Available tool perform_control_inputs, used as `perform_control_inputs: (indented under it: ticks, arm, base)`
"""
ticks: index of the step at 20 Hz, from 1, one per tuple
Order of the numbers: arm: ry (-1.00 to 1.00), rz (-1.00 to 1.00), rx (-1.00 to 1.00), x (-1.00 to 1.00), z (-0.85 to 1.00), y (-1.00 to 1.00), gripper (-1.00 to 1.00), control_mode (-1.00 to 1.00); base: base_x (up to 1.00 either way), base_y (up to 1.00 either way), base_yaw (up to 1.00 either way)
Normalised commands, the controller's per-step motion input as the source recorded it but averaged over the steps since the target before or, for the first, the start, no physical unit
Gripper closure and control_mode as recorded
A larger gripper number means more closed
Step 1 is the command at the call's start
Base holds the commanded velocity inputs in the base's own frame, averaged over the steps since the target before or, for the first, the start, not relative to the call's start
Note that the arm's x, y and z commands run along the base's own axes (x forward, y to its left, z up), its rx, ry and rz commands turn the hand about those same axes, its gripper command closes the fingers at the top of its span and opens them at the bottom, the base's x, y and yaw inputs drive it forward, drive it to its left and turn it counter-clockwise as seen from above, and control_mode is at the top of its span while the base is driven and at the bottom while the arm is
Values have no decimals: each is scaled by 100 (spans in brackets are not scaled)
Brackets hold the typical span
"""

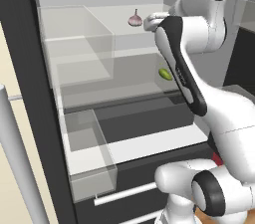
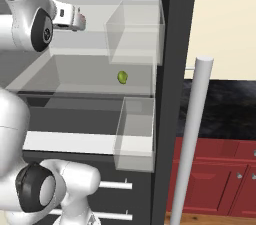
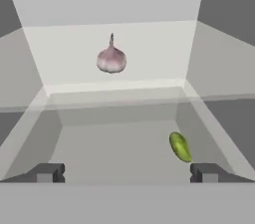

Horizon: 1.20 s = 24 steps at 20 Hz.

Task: Retrieve the bottle and the shaker from the cabinet and place them next to the mixing bowl on the counter. Then add garlic from the fridge to the mixing bowl.

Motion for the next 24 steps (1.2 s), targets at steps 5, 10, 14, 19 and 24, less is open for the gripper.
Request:
perform_control_inputs:
  ticks: [5, 10, 14, 19, 24]
  arm:
    - [0, 0, -1, 88, 0, 19, -100, -100]
    - [-6, 0, 0, 76, -12, 19, -100, -100]
    - [-1, 0, 0, 64, -3, 5, -100, -100]
    - [0, 0, 0, 62, -8, 0, -100, -100]
    - [0, 0, 0, 58, -4, 11, -100, -100]
  base:
    - [0, 0, 0]
    - [0, 0, 0]
    - [0, 0, 0]
    - [0, 0, 0]
    - [0, 0, 0]
